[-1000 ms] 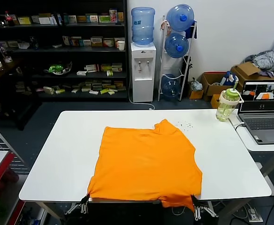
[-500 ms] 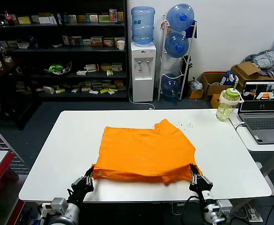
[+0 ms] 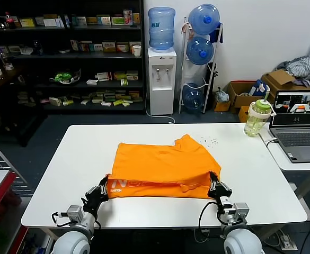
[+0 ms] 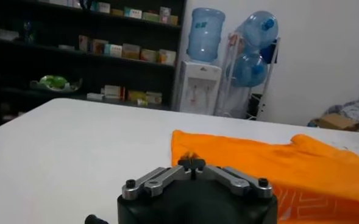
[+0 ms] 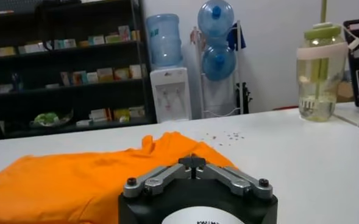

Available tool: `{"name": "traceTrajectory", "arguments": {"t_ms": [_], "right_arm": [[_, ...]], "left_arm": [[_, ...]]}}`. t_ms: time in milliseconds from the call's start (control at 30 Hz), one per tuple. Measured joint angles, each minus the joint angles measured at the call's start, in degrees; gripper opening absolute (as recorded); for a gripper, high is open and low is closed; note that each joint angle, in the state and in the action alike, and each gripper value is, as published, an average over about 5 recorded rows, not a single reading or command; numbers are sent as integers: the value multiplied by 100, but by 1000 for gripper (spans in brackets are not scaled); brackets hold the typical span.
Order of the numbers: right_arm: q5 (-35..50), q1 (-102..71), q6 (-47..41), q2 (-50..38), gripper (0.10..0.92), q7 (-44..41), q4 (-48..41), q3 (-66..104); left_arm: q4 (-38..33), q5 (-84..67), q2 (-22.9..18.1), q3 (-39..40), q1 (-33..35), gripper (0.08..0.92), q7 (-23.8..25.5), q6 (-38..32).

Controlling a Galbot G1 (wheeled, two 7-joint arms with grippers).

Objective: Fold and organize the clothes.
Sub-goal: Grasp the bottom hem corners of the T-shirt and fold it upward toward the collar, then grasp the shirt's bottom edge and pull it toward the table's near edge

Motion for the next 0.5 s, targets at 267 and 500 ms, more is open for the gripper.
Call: {"name": "traceTrajectory", "arguments": {"t_ms": [267,500], "right_arm": [[-89,-128,27,-137,548,-222,-4,118],[-47,-471,-88,-355,739,-459,32,333]], "left_arm": [[52,54,50,-37,-24,391,35,23],[-4,-17,103,-44,262,590,31,38]]}}
